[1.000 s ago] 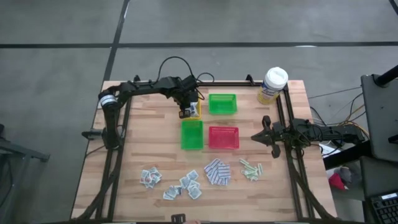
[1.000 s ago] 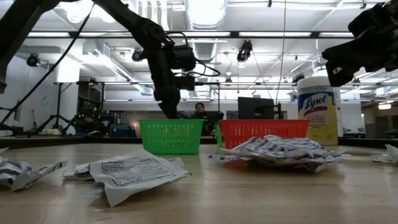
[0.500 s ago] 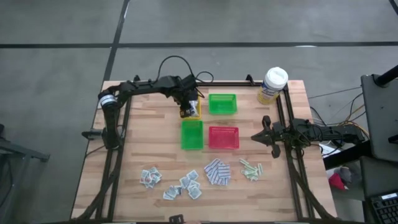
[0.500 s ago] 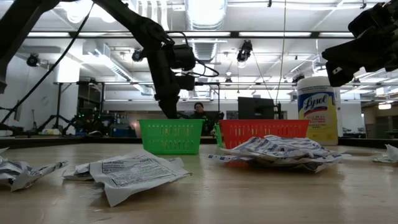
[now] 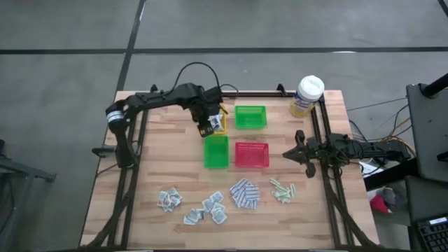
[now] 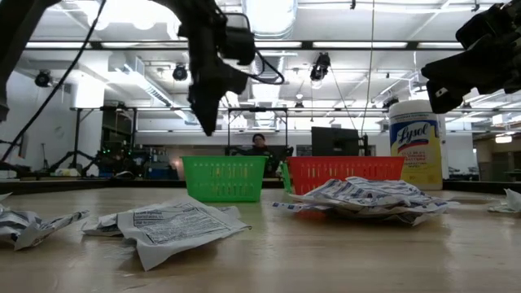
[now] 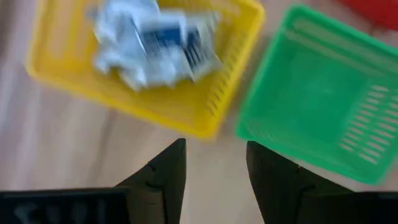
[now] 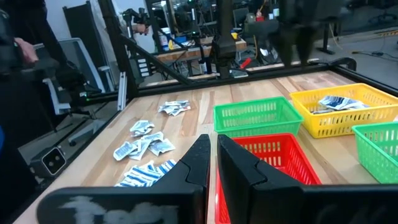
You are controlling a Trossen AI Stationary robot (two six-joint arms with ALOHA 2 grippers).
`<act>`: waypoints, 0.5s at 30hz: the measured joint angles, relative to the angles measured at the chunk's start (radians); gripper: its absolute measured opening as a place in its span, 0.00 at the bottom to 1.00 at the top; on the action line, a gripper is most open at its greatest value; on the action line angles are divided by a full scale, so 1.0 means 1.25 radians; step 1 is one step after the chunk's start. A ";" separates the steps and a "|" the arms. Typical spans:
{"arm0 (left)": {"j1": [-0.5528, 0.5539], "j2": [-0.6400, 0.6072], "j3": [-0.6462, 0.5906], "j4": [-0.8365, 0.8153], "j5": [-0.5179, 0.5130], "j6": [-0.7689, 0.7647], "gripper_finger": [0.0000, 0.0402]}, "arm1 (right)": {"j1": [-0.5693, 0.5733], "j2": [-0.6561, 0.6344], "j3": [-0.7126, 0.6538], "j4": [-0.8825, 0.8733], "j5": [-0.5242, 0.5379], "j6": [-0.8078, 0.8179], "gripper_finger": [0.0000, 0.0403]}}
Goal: Pick & Place First Aid Supplies
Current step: Put the blue alcohol pad into the yellow bin
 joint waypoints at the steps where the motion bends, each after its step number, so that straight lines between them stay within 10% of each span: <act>1: -0.012 -0.010 -0.006 -0.014 0.000 -0.033 0.40 | 0.000 0.000 0.000 0.000 0.000 0.000 0.07; 15: -0.229 -0.186 -0.269 -0.009 0.002 -0.436 0.40 | 0.000 0.000 0.000 0.000 0.000 0.000 0.07</act>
